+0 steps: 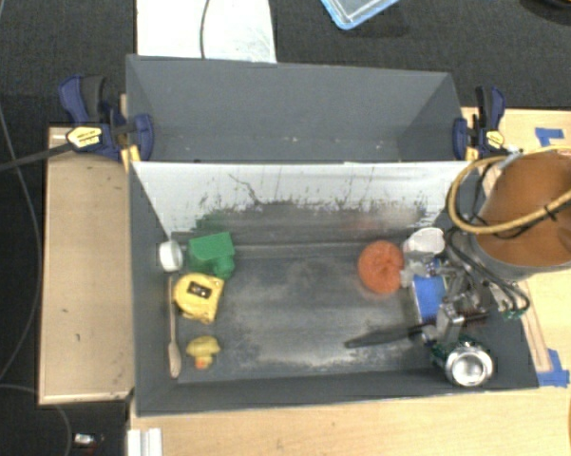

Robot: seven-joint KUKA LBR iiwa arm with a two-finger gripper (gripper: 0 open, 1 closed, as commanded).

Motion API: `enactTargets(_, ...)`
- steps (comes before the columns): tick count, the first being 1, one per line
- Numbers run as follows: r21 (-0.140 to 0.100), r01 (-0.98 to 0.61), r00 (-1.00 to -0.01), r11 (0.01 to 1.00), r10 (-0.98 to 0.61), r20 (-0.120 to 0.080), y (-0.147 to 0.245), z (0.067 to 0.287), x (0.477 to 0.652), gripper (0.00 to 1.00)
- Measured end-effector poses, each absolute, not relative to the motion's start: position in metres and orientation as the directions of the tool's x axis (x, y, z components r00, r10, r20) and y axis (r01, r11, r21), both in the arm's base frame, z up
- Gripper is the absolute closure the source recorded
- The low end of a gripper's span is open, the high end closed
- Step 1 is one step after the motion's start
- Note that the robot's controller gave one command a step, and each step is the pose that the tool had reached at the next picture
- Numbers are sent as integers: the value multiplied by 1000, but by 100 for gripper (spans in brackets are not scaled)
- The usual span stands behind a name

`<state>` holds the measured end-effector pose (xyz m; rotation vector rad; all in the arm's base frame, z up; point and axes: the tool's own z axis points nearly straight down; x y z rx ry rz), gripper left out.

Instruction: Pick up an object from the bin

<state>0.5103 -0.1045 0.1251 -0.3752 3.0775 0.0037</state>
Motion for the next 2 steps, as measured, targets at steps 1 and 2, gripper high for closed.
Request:
enactTargets(1,-6,-266,-963,964,-266,-44,-109,115,507,0)
enactTargets(2,2,-132,-990,991,-132,-40,-109,103,507,0)
